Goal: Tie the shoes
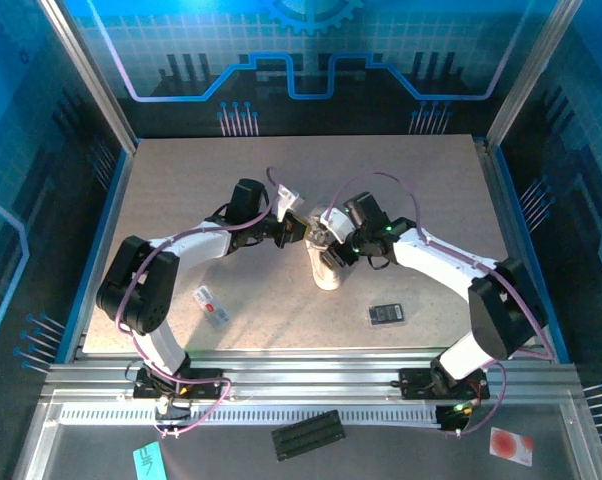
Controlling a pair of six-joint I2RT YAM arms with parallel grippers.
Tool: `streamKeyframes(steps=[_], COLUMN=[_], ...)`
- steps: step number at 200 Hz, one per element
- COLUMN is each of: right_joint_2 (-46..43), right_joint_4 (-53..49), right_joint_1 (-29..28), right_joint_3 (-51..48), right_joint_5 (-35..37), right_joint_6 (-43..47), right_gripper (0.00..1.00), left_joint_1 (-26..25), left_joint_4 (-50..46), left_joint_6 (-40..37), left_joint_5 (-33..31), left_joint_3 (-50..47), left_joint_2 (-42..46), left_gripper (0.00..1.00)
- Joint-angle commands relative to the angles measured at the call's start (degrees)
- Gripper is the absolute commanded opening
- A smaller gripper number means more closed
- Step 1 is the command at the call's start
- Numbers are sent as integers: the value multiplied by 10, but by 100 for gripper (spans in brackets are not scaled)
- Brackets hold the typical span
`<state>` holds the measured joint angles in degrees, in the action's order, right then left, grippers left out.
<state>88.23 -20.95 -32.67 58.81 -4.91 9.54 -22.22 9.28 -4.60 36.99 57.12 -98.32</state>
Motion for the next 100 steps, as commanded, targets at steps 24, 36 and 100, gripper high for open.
streamKeyframes(steps=[24, 36, 100], right_joint_2=[2, 15, 31], right_joint_4=[-19, -30, -49], right_joint_1=[12, 17, 26], right_joint_3=[-2, 3, 11], right_joint_5=[-10, -20, -38], right_joint_6=[9, 8, 0], right_gripper=[47, 48, 20], left_joint_1=[4, 4, 4], left_joint_4=[-6, -7, -8], left_joint_6=[-3, -4, -4], left_joint_5=[18, 18, 19], left_joint_3=[11, 11, 13], left_joint_2=[1, 1, 3], left_gripper=[0, 0, 0])
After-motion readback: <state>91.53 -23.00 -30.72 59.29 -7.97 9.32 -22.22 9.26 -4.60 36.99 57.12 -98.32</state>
